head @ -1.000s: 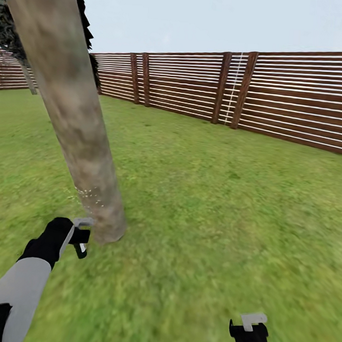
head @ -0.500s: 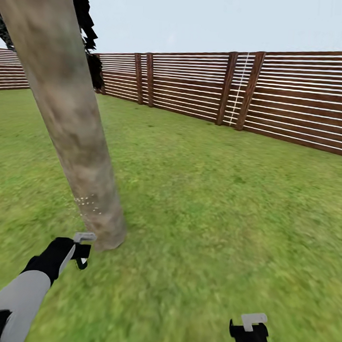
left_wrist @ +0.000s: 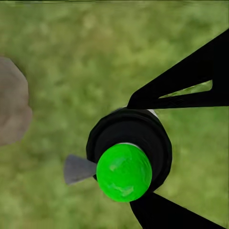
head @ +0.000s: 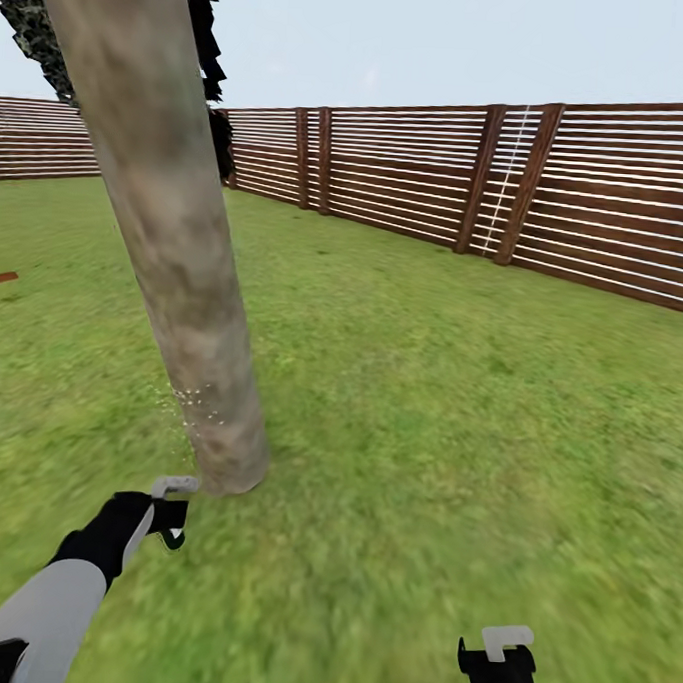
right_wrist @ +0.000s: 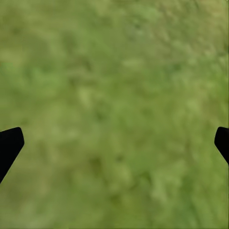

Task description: In the garden, pick up the pesticide atomizer on the floor and spray pesticide onto both trees until each tree trunk is fully covered.

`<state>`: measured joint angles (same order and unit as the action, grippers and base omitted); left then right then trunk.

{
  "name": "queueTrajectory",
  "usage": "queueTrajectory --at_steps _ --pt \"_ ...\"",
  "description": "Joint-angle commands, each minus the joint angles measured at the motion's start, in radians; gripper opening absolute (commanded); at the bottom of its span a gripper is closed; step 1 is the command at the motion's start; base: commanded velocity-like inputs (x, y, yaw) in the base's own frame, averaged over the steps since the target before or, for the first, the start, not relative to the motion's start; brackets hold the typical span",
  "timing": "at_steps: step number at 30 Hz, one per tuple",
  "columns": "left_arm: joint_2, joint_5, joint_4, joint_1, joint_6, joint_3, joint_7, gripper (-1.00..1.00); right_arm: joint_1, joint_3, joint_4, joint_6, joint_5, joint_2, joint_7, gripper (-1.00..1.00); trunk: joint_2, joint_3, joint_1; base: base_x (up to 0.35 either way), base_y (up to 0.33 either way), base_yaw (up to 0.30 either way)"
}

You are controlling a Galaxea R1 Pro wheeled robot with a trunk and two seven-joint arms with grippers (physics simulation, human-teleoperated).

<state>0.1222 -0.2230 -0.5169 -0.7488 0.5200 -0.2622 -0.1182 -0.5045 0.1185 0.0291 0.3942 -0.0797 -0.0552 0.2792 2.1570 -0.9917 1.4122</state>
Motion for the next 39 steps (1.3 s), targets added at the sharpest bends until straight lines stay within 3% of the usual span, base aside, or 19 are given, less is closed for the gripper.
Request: queueTrajectory --at_steps 1,9,11,13,25,27,29,30,32,34,35,39 --pt "0.001 -0.001 0.001 0.000 -0.011 0.000 0.000 -1.00 0.000 0.000 0.000 0.000 0.000 -0.001 0.000 1.00 0.000 0.000 0.000 0.220 -0.149 0.006" --pt "0.003 -0.008 -0.002 -0.001 -0.017 0.006 0.001 -1.00 0.000 0.000 0.000 0.000 -0.001 -0.002 0.000 1.00 0.000 0.000 0.000 0.076 -0.252 0.000" --pt "0.004 -0.011 -0.002 0.000 -0.010 0.006 0.059 -1.00 0.000 0.001 0.000 0.000 -0.001 -0.002 0.001 1.00 0.000 0.000 0.000 0.000 -0.275 0.018" --pt "0.004 -0.005 -0.001 0.000 -0.007 0.003 0.080 -1.00 0.000 0.001 0.000 0.000 -0.002 -0.002 0.000 1.00 0.000 0.000 0.000 0.014 -0.275 0.173" --pt "0.009 -0.001 0.011 -0.001 -0.003 -0.003 0.083 -1.00 0.000 0.001 0.000 0.000 -0.001 -0.001 0.001 1.00 0.000 0.000 0.000 0.144 -0.226 0.100" --pt "0.014 -0.002 0.012 -0.001 0.010 0.000 0.082 -1.00 0.000 0.001 0.000 0.000 -0.001 0.000 0.000 1.00 0.000 0.000 0.000 0.116 -0.029 0.126" --pt "0.017 -0.005 0.004 -0.002 0.081 0.000 0.081 -1.00 0.000 0.001 0.000 0.000 -0.001 0.000 0.000 1.00 0.000 0.000 0.000 0.023 -0.006 0.190" --pt "0.034 -0.005 0.001 -0.008 0.148 0.001 0.078 -1.00 0.000 0.001 0.000 0.000 -0.001 0.000 0.000 1.00 0.000 0.000 0.000 0.003 -0.001 0.031" --pt "0.085 -0.004 -0.001 -0.011 0.168 0.001 0.076 -1.00 0.000 0.001 0.000 0.000 0.000 0.000 0.000 1.00 0.000 0.000 0.000 0.001 0.000 0.009" --pt "0.110 -0.001 0.000 -0.011 0.170 0.001 0.073 -1.00 0.000 0.001 0.000 0.000 0.000 0.000 0.000 1.00 0.000 0.000 0.000 0.000 0.000 0.002" --pt "0.107 -0.001 0.000 -0.009 0.169 0.004 0.071 -1.00 0.000 0.001 0.000 0.000 0.000 0.000 0.000 1.00 0.000 0.000 0.000 0.000 0.000 0.000" --pt "-0.003 -0.001 -0.003 -0.015 0.167 0.009 0.071 -1.00 0.000 0.001 0.000 0.000 -0.001 0.000 0.000 1.00 0.000 0.000 0.000 0.000 0.000 0.000"
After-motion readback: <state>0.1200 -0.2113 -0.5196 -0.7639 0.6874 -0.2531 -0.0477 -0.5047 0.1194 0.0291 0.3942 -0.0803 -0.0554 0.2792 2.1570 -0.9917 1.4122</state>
